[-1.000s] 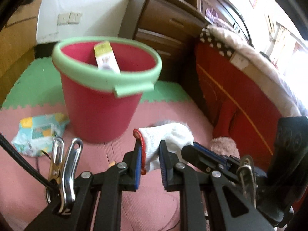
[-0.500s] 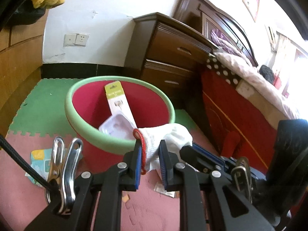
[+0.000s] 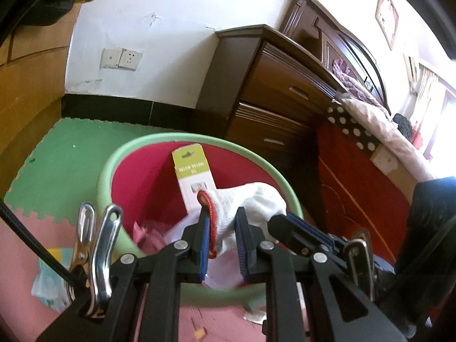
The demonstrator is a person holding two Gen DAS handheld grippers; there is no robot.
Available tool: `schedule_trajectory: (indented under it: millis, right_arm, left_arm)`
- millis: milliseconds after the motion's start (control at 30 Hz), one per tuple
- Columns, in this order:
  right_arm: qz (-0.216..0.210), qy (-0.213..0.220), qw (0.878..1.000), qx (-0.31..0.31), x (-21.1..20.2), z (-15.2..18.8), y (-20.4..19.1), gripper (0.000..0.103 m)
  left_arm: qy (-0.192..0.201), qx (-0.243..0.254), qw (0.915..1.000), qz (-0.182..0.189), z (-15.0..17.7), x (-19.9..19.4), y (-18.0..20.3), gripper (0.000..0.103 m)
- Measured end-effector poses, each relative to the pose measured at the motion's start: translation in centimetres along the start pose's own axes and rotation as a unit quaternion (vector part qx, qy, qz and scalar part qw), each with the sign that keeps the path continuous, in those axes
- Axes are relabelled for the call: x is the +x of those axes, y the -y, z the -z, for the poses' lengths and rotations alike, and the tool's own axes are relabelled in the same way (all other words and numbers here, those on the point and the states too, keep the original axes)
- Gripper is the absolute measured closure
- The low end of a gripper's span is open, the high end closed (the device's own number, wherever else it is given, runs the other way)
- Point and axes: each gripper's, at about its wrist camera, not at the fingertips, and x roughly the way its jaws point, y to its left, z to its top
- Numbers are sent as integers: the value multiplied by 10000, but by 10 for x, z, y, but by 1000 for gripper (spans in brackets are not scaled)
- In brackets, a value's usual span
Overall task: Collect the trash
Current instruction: 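Open both tools over the red bucket to drop the white glove, then move both open tools away from the bucket toward the white plastic bag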
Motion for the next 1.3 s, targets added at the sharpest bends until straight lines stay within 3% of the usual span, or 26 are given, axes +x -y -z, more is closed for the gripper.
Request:
schedule_trajectory:
  millis: [300,500,600,733,833,1133,1300]
  right_arm:
    - [87,-164,9998,29,49,-8,-1,92]
    - [289,-192,9993,150,58,-4,1,92]
    - [386,-203,9988,211,59,-2,2,92]
    - [467,-221,9983,281,58,-1,3,92]
    - [489,-253,9981,263,57,-1,1,92]
    - [601,-292,9977,106,50,2,-5,82]
    - [474,-210,9985,201,33,3,-1,68]
  left_arm:
    - [248,238,9991,-266,-4,21,-23,86]
    - [271,329,9989,-183,0,19,-27,83]
    - [297,400,9985,-210,0,15,-27,76]
    - [335,214,9990,-222,-1,9,-34,60]
    - [313,-1,9995,-42,-3,7,-41,58]
    - [355,18,9993,-131,-3,-3,-40,57]
    - [396,246,9983,-363,2,-18,-28,57]
